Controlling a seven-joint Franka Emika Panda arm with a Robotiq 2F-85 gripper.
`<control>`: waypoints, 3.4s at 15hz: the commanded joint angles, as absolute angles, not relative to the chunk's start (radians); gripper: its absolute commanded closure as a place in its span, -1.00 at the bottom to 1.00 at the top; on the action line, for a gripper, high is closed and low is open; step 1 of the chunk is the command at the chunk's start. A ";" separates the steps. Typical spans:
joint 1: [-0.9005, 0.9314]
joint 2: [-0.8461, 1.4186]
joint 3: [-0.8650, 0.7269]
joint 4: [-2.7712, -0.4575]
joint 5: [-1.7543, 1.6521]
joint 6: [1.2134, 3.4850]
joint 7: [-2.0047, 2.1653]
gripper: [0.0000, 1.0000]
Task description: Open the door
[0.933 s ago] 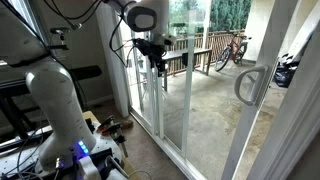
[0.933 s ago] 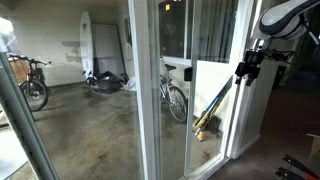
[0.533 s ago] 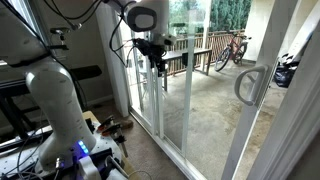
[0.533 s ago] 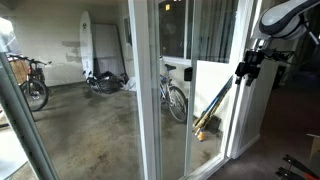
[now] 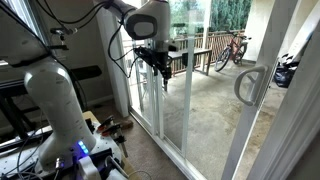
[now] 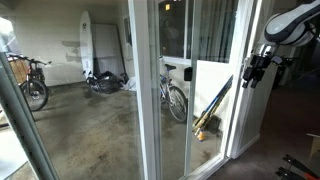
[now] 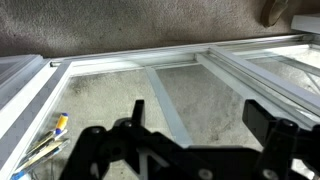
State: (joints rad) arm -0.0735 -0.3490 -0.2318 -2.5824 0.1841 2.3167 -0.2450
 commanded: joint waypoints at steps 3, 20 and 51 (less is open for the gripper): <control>-0.174 -0.354 -0.395 -2.650 0.148 2.550 -0.530 -1.00; 0.016 -0.313 -0.857 -2.440 0.476 2.647 -1.013 -1.00; 0.706 0.104 -1.449 -2.196 1.062 2.660 -1.311 -1.00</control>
